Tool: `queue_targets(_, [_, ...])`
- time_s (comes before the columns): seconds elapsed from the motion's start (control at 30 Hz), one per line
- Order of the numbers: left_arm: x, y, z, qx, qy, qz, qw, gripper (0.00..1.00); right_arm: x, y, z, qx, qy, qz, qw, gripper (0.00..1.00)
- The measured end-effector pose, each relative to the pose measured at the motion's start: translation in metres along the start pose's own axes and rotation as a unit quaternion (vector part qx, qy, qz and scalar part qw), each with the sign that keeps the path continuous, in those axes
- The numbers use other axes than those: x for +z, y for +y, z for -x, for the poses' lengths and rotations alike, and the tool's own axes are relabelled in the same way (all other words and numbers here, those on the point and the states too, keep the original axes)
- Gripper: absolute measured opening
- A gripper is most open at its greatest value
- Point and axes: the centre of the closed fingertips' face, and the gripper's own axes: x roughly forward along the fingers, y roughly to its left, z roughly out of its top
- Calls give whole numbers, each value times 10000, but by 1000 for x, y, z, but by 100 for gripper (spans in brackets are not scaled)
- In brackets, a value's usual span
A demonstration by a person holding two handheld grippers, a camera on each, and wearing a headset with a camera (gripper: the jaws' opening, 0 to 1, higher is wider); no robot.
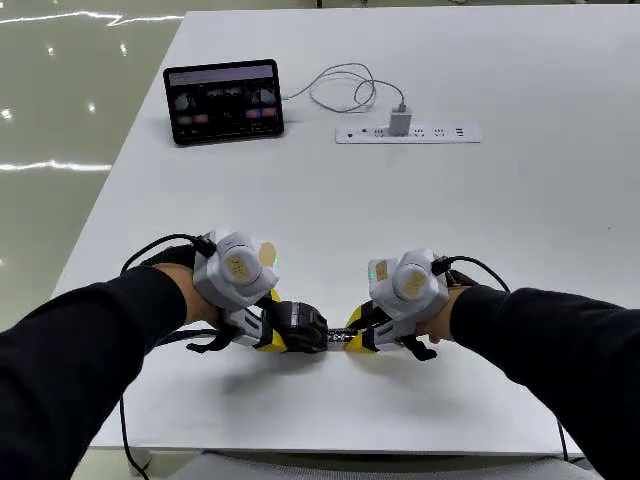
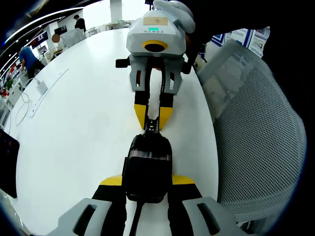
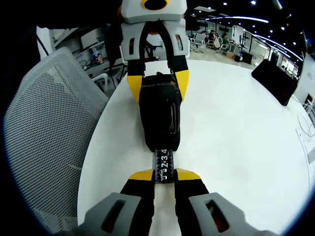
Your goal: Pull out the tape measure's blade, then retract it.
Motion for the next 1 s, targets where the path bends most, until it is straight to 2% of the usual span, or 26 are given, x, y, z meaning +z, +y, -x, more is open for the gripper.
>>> queue_targets(1.0, [-1, 0, -1, -86, -5, 19, 10000, 27, -17, -2, 16, -95, 15, -123, 9999, 10])
